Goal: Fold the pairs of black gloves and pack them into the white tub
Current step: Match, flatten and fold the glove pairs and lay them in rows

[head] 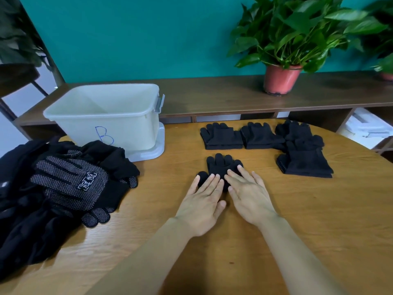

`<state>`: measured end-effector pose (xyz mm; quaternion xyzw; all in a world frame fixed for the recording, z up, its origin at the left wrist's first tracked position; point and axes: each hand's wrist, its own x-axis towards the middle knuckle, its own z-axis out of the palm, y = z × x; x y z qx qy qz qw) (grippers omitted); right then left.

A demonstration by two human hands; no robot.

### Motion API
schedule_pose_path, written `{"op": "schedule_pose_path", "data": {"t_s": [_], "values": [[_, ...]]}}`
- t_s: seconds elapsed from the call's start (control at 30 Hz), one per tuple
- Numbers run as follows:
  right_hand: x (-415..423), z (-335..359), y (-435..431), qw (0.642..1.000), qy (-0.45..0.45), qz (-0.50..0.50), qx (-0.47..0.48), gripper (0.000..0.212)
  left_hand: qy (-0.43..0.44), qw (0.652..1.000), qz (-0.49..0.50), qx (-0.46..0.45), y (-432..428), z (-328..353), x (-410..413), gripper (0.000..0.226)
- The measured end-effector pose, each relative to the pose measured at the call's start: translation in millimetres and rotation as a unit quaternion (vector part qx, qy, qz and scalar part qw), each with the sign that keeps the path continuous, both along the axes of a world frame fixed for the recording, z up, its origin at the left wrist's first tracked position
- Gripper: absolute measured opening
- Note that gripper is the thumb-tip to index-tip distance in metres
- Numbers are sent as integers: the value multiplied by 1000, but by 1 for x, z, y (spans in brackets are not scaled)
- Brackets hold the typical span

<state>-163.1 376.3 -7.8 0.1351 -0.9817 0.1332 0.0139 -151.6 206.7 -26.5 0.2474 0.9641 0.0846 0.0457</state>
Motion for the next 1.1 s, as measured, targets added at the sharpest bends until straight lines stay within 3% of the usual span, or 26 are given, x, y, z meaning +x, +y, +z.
{"op": "schedule_pose_path", "data": {"t_s": [0.2,0.37,0.53,0.73,1.0,1.1], "values": [[9,23,-35,999,45,-1,11,43,55,992,80,81,-47,22,16,67],[31,33,-90,995,79,49,-19,42,130,977,135,102,-113,31,61,77],[44,43,-156,988,102,119,-7,40,181,957,180,137,-187,32,102,63],[36,42,-225,982,92,165,3,39,222,951,200,85,-253,35,102,50],[3,20,-278,990,78,118,24,33,273,948,162,22,-285,32,50,44],[-7,12,-286,992,75,101,9,44,276,946,168,28,-294,22,42,43]]}}
